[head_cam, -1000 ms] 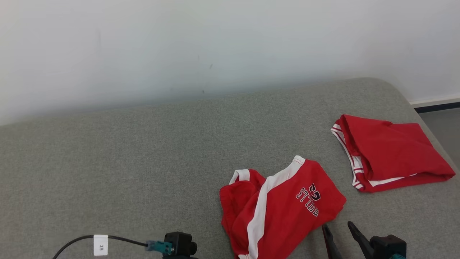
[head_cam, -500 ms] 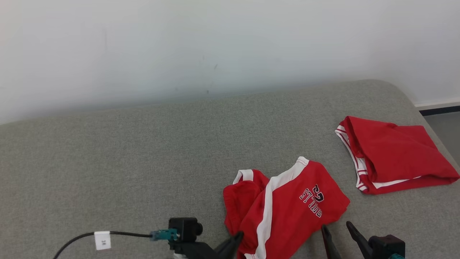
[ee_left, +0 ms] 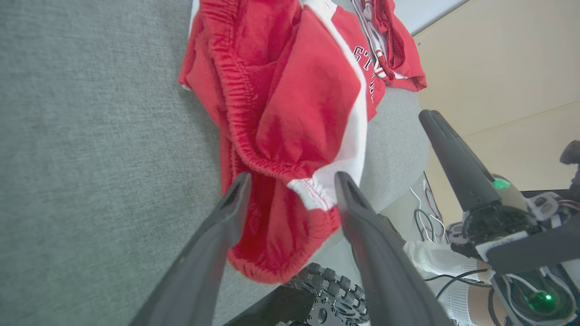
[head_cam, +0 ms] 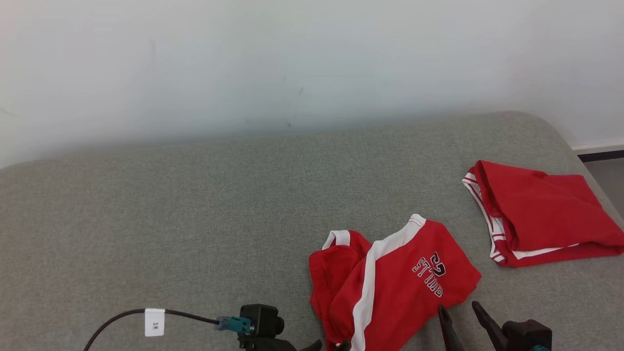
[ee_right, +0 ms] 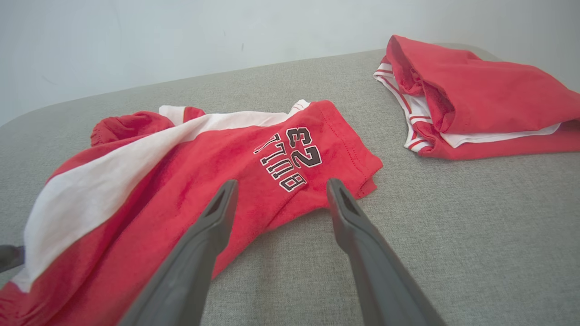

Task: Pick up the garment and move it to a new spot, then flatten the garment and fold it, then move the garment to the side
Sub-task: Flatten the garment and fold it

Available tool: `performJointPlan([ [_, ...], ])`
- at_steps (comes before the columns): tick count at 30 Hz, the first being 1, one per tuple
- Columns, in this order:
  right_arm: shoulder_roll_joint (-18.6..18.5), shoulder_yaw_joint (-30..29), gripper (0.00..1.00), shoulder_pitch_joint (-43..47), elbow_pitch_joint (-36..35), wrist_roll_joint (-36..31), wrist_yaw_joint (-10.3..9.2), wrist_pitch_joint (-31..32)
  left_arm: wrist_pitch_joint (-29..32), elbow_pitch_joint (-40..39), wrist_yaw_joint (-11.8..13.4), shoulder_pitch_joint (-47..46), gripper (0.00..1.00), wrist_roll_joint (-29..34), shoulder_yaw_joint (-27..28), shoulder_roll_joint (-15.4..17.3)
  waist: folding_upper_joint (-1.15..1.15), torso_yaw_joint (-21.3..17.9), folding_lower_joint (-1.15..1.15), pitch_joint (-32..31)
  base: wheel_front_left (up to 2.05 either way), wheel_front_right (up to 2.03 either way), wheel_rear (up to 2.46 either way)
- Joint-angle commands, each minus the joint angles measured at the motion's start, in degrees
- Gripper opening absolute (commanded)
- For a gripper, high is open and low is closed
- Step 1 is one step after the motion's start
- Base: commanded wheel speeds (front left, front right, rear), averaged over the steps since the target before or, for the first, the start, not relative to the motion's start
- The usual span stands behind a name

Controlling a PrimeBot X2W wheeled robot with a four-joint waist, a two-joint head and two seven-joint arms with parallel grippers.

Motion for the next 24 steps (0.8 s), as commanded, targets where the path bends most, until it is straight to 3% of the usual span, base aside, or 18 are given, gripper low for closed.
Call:
performJointPlan([
  [1,0.07,-0.01,1.0,0.3,0.0,0.09,-0.13,-0.14,0.33,-0.22,0.1,0.45,1.0,-0.19,-0.09,0.1,0.0,0.05,0.0,0.05,0.0,0.0,0.0],
  [5,0.12,0.29,1.0,0.17,-0.17,-0.03,-0.13,0.05,2.48,0.32,1.13,0.42,0.99,-0.13,-1.65,-0.61,0.0,-0.11,0.0,0.41,0.0,0.0,0.0],
  [7,0.13,0.48,1.0,-0.03,-0.13,-0.01,-0.13,0.1,2.85,1.26,1.4,0.05,0.81,-0.02,-2.04,-1.0,0.0,-0.39,0.0,0.62,0.0,0.0,0.0],
  [9,0.15,0.58,1.0,-0.27,-0.08,0.0,-0.13,0.09,2.89,1.69,0.52,-0.37,0.39,-0.5,-2.24,-1.73,0.0,-0.76,0.0,0.82,0.0,0.0,0.0],
  [10,0.14,0.49,1.0,-0.32,-0.06,0.01,-0.13,0.04,1.97,1.61,-0.14,-0.69,0.06,-0.54,-1.82,-2.11,0.0,-0.9,0.0,0.9,0.0,0.0,0.0],
  [11,0.14,0.36,1.0,-0.32,-0.05,0.0,-0.13,-0.01,0.88,1.68,-0.5,-0.99,0.0,-0.26,-1.29,-2.19,0.0,-1.01,0.0,0.96,0.0,0.0,0.0],
  [14,0.15,0.17,1.0,-0.29,-0.04,-0.02,-0.13,-0.14,-3.95,2.24,-0.46,-1.92,0.0,2.67,0.2,-1.22,0.0,-1.29,0.0,1.09,0.0,0.0,0.0],
  [21,0.18,-0.96,1.0,0.1,-0.56,-0.34,-0.13,-0.19,-19.23,0.72,4.18,-1.54,0.0,12.05,4.16,3.15,0.0,-0.54,0.0,0.91,0.0,0.0,0.0],
  [24,0.04,-1.57,1.0,-0.43,-1.02,-0.77,-0.13,0.45,-22.16,-0.27,5.1,0.14,0.0,13.15,4.92,4.52,0.0,0.31,0.0,0.78,0.0,0.0,0.0],
])
